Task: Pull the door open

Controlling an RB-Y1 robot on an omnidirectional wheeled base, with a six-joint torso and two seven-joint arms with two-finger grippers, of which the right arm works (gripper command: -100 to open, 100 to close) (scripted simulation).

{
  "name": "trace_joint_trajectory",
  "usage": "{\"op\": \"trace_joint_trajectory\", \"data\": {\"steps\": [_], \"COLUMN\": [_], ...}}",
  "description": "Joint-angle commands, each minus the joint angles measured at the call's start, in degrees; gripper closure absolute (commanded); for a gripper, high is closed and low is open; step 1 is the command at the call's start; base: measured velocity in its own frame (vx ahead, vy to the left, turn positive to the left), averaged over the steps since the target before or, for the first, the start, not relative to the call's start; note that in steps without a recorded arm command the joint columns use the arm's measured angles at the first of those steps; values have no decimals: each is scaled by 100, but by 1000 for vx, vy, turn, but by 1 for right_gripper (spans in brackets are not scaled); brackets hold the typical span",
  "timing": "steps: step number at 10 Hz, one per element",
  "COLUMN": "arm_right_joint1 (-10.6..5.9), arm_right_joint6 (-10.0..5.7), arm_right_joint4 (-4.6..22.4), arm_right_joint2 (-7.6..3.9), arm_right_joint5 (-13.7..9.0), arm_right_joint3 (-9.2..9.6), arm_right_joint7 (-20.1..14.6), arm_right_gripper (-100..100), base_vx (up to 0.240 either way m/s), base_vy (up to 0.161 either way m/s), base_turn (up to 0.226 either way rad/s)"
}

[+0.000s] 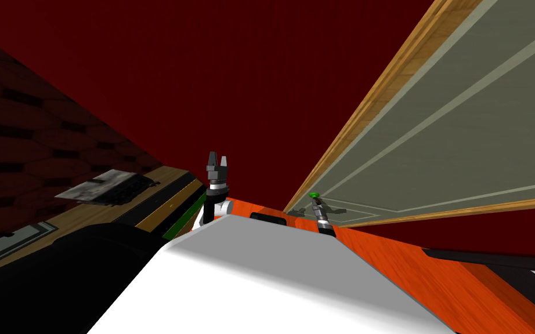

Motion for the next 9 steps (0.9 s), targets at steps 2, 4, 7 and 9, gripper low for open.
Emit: {"op": "trace_joint_trajectory", "data": {"steps": [2,4,7,9], "arm_right_joint1": [-44,-111,-149,-188], "arm_right_joint6": [-21,-40,-50,-61], "arm_right_joint4": [80,161,207,254], "arm_right_joint2": [26,31,34,37], "arm_right_joint5": [9,12,14,15], "arm_right_joint3": [28,39,45,52], "arm_right_joint7": [-326,-690,-1027,-1264], "arm_right_gripper": [100,100,100,100], "base_vx": [-24,-30,-25,-27], "base_vy": [-7,-8,-8,-6], "base_turn": [10,14,9,10]}}
